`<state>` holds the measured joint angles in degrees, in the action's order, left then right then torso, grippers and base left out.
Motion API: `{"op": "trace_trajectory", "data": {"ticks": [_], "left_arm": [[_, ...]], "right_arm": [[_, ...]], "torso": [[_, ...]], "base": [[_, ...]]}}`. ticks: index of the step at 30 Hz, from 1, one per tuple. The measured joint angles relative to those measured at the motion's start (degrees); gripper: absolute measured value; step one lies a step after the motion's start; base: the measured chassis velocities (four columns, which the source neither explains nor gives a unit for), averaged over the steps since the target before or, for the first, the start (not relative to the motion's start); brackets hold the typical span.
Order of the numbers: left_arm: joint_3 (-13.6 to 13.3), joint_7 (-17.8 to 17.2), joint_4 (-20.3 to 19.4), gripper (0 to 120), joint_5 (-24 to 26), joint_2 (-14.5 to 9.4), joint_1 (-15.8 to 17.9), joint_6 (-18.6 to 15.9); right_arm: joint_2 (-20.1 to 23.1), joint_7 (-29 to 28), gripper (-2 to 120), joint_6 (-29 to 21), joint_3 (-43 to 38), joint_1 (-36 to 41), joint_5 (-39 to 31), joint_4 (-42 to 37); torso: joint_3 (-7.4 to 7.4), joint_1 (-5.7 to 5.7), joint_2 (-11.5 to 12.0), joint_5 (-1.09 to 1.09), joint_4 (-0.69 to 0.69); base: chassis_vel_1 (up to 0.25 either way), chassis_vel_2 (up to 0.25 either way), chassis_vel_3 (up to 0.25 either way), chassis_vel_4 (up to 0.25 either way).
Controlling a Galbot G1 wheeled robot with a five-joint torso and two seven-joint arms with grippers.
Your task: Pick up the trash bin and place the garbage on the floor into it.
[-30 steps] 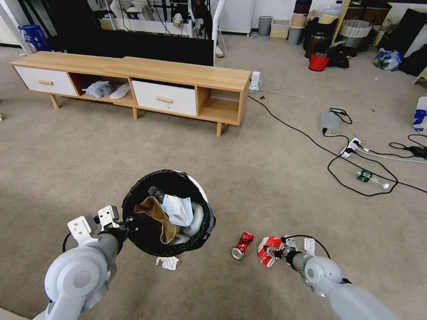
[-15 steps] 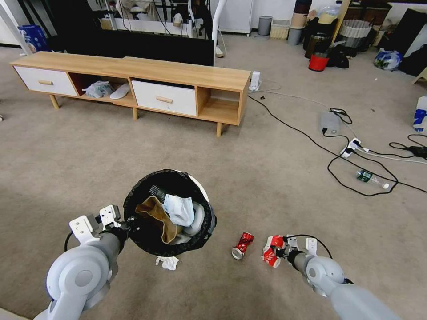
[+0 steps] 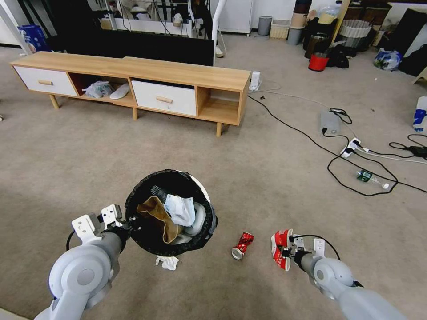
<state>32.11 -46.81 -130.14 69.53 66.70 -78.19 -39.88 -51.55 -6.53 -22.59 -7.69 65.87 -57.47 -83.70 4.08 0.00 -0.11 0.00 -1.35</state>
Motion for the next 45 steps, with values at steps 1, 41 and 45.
{"op": "trace_trajectory", "data": {"ticks": [1, 41, 45], "left_arm": [[0.0, 0.0, 0.1, 0, -0.1, 0.0, 0.1, 0.0], [-3.4, 1.0, 2.6, 0, -0.1, -2.2, 3.3, -0.9], [-3.7, 1.3, 2.8, 0, -0.4, -2.2, 3.2, -1.1]], "right_arm": [[0.2, 0.0, 0, 0.0, -0.2, 0.2, -0.1, -0.4], [13.1, -4.7, 0, -1.2, -24.8, 21.0, -2.5, -29.0], [14.1, -4.8, 0, -1.3, -28.3, 23.9, -2.2, -32.8]], "torso": [[0.0, 0.0, 0.0, 0.0, 0.0], [0.0, 0.0, 0.0, 0.0, 0.0], [0.0, 0.0, 0.0, 0.0, 0.0]], "base": [[0.0, 0.0, 0.0, 0.0], [0.0, 0.0, 0.0, 0.0], [0.0, 0.0, 0.0, 0.0]]}}
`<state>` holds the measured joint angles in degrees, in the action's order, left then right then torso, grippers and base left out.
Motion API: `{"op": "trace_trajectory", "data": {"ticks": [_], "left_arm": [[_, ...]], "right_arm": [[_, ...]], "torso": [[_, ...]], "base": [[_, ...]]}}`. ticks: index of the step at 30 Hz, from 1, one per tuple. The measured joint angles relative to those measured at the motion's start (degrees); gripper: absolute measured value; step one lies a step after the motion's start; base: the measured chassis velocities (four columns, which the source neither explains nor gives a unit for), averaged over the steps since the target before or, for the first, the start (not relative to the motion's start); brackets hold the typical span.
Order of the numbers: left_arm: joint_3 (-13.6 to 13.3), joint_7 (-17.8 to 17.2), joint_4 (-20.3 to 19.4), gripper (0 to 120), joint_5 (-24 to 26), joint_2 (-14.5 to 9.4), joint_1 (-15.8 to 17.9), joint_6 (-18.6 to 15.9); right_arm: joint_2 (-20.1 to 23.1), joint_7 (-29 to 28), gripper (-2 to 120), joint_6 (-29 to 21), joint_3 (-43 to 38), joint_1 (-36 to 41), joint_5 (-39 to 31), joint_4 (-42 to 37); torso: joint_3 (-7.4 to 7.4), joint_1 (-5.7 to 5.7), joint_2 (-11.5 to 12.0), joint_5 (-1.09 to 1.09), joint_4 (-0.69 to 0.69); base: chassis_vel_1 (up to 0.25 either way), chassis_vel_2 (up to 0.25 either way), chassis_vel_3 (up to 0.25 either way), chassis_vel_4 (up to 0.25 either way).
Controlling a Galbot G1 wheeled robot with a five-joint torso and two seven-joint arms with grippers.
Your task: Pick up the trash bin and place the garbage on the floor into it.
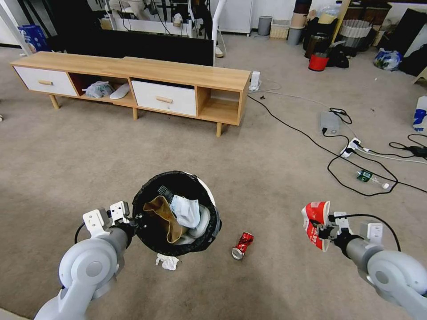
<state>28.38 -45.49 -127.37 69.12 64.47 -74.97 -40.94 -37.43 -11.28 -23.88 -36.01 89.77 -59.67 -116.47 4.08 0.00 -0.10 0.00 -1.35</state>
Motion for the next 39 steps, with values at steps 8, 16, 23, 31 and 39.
{"op": "trace_trajectory", "data": {"ticks": [8, 16, 23, 31, 39], "left_arm": [[-0.8, 0.3, 0.3, 0, -0.2, 0.0, 0.3, -0.2], [-1.0, 0.5, 0.5, 0, -0.2, -0.2, 0.2, -0.6], [-1.8, 0.8, 0.6, 0, -0.2, -0.3, 0.2, -0.8], [-3.3, 1.5, 0.9, 0, -0.8, -0.3, 0.7, -1.1], [-4.9, 1.9, 1.6, 0, -2.4, 0.3, 1.1, -1.2]], "right_arm": [[3.0, 0.2, 0, -0.1, -7.7, 5.2, -0.3, -7.3], [5.8, 0.6, 0, 0.0, -11.1, 5.4, -1.8, -12.0], [7.7, 1.1, 0, 1.7, -11.5, 2.3, -2.8, -14.5], [10.0, 2.1, 0, 3.6, -9.5, -4.2, -5.6, -16.4], [11.4, 3.9, 0, 5.3, -2.0, -14.8, -8.1, -17.1]], "torso": [[0.0, 0.0, 0.0, 0.0, 0.0], [0.0, 0.0, 0.0, 0.0, 0.0], [0.0, 0.0, 0.0, 0.0, 0.0], [0.0, 0.0, 0.0, 0.0, 0.0], [0.0, 0.0, 0.0, -0.01, -0.02]], "base": [[0.0, 0.0, 0.0, 0.0], [0.0, 0.0, 0.0, 0.0], [0.0, 0.0, 0.0, 0.0], [0.0, 0.0, 0.0, 0.0], [0.0, 0.0, 0.0, 0.0]]}}
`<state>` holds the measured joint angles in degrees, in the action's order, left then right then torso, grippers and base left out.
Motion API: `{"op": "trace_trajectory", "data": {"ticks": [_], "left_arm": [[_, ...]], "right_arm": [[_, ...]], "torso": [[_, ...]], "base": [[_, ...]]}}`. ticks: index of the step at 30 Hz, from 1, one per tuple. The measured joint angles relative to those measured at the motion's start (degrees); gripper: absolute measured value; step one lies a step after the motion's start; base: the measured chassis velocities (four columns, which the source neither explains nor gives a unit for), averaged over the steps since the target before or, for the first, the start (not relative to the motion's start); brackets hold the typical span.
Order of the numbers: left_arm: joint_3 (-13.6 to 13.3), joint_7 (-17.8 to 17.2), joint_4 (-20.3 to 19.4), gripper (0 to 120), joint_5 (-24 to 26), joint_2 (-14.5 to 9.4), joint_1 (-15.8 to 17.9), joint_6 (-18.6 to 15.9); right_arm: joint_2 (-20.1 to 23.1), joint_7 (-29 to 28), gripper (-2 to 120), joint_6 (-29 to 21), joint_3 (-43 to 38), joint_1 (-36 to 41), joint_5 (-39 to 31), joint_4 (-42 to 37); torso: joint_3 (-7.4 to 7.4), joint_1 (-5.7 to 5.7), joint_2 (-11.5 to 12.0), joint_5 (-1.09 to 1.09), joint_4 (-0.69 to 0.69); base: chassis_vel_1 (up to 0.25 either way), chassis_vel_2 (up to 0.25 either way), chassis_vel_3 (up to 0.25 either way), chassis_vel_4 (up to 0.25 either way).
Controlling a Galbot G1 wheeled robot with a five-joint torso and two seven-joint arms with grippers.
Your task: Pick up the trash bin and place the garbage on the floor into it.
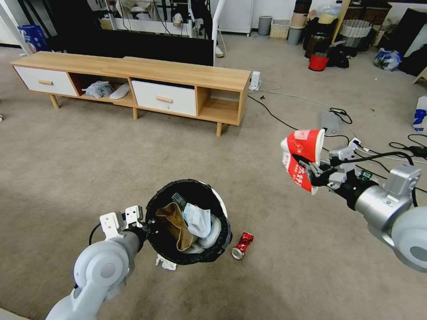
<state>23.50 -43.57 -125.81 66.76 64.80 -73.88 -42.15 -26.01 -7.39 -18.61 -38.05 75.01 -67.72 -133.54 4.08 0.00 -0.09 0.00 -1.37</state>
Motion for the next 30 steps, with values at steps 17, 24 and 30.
{"op": "trace_trajectory", "data": {"ticks": [17, 24, 30], "left_arm": [[-5.5, -8.5, 1.9, 0, 11.2, -0.8, 8.2, 0.0], [-10.2, -10.7, 3.1, 0, 13.3, 0.3, 11.8, 0.0], [-14.7, -12.4, 4.8, 0, 14.7, 2.6, 15.4, 0.0]], "right_arm": [[3.7, 9.5, 0, 6.3, 0.8, -6.8, -3.2, -1.6], [5.3, 11.2, 0, 7.1, 0.5, -6.7, -4.2, -3.1], [6.6, 12.4, 0, 7.3, 1.2, -5.9, -4.6, -5.2]], "torso": [[0.0, 0.0, 0.0, 0.01, 0.01], [0.0, 0.0, 0.0, 0.01, 0.01], [0.0, 0.0, 0.0, 0.01, 0.01]], "base": [[0.0, 0.0, 0.0, 0.0], [0.0, 0.0, 0.0, 0.0], [0.0, 0.0, 0.0, 0.0]]}}
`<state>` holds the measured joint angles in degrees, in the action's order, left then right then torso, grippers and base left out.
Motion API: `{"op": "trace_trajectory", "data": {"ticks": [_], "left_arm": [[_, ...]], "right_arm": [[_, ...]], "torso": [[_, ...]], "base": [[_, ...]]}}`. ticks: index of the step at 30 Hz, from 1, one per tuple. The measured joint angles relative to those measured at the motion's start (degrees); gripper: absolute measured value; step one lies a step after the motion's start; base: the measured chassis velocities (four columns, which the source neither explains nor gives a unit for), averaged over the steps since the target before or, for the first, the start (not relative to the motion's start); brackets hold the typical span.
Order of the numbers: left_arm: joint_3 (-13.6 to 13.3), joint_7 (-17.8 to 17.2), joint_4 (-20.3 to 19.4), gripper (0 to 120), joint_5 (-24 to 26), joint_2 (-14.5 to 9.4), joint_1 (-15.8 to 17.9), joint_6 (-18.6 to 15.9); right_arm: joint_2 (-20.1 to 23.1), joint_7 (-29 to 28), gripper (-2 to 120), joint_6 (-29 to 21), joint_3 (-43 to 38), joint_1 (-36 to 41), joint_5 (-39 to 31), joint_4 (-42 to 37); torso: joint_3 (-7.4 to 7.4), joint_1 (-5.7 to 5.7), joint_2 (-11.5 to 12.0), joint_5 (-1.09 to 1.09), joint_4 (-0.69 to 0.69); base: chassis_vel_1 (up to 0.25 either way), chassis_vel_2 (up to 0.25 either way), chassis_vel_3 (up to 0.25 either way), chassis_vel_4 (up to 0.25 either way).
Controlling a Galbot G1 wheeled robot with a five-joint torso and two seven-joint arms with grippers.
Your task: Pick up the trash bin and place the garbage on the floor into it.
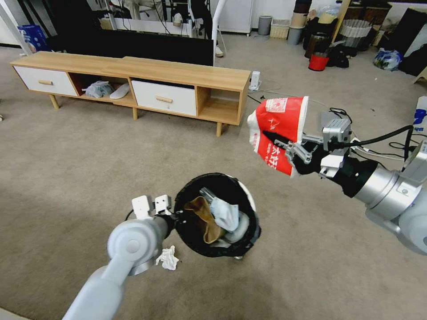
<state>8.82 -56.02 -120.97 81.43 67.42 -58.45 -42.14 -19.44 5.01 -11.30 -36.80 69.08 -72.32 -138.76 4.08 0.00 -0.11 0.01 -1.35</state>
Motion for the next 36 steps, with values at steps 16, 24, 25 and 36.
{"op": "trace_trajectory", "data": {"ticks": [16, 24, 25, 36], "left_arm": [[-5.5, -7.5, 3.0, 0, 7.9, 5.3, 7.5, 0.2], [-5.3, -8.0, 3.0, 0, 8.9, 5.9, 8.3, 0.6], [-5.2, -8.0, 2.9, 0, 9.1, 5.7, 8.3, 0.8], [-3.9, -7.8, 2.6, 0, 8.9, 6.5, 7.8, 1.0]], "right_arm": [[0.9, 4.3, 0, 0.3, 3.2, 0.9, 1.7, -0.7], [0.4, 4.8, 0, 0.2, 5.6, 1.1, 3.8, 0.2], [0.3, 4.8, 0, 0.2, 6.2, 1.1, 4.1, 0.2], [-0.8, 5.0, 0, -0.2, 11.4, 1.2, 7.4, 0.8]], "torso": [[0.0, 0.0, 0.0, 0.0, 0.0], [0.0, 0.0, 0.0, 0.0, 0.01], [0.0, 0.0, 0.0, 0.0, 0.0], [0.0, 0.0, 0.0, -0.01, 0.0]], "base": [[0.0, 0.0, 0.0, 0.0], [0.0, 0.0, 0.0, 0.0], [0.0, 0.0, 0.0, 0.0], [0.0, 0.0, 0.0, 0.0]]}}
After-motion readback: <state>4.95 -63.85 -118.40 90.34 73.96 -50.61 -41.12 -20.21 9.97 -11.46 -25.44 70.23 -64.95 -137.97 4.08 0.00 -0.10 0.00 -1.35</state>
